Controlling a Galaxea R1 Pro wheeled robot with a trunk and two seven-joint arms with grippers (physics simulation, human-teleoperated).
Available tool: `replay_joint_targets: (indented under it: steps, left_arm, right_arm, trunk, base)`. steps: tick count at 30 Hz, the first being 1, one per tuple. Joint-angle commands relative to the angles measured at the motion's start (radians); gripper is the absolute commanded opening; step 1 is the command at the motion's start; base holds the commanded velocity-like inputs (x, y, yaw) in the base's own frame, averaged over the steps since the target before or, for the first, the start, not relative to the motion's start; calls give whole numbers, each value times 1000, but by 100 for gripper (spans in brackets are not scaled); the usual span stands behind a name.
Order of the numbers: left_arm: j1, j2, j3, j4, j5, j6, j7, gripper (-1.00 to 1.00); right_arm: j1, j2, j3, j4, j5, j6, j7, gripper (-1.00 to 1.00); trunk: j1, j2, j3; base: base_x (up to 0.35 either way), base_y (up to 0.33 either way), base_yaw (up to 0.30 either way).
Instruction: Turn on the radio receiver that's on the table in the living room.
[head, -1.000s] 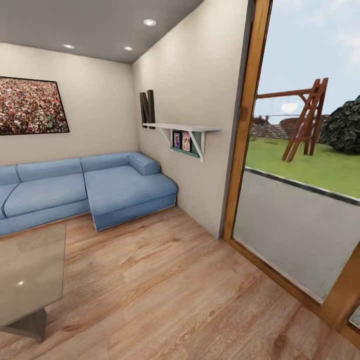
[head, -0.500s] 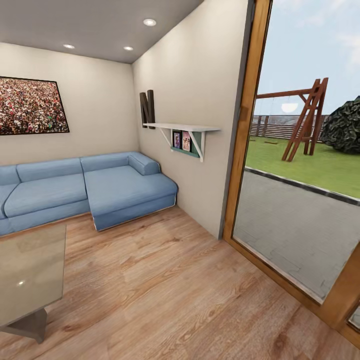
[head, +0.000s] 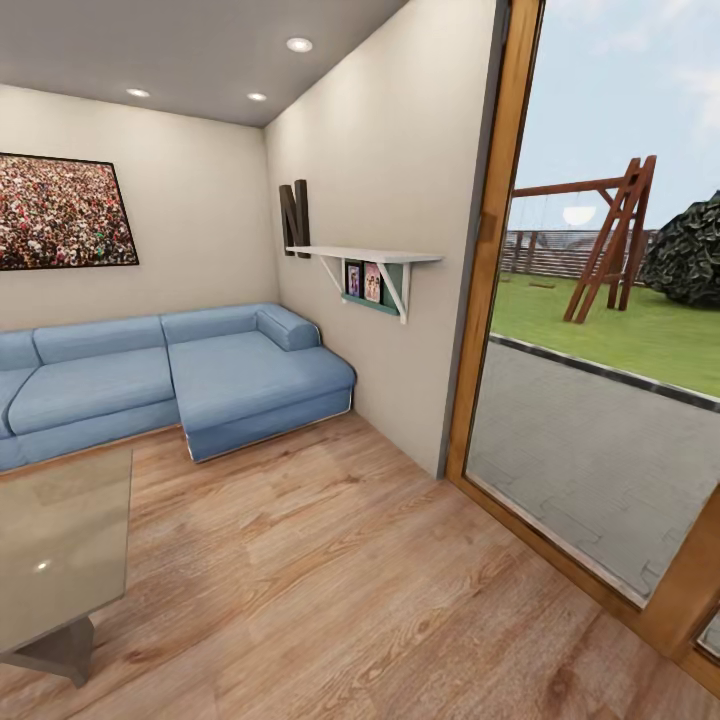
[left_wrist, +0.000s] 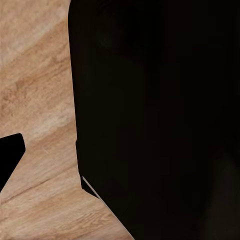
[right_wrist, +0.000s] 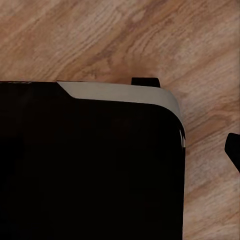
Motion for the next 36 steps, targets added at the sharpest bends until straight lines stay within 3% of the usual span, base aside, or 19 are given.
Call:
replay_joint_targets:
  steps: [1, 36]
  left_arm:
    - [0, 0, 0, 0, 0, 0, 0, 100]
    - [0, 0, 0, 0, 0, 0, 0, 100]
  right_arm:
    - [0, 0, 0, 0, 0, 0, 0, 100]
    - [0, 0, 0, 0, 0, 0, 0, 100]
  trunk:
    - [0, 0, 0]
    - [0, 0, 0]
  base:
    - [0, 0, 0]
    - [0, 0, 0]
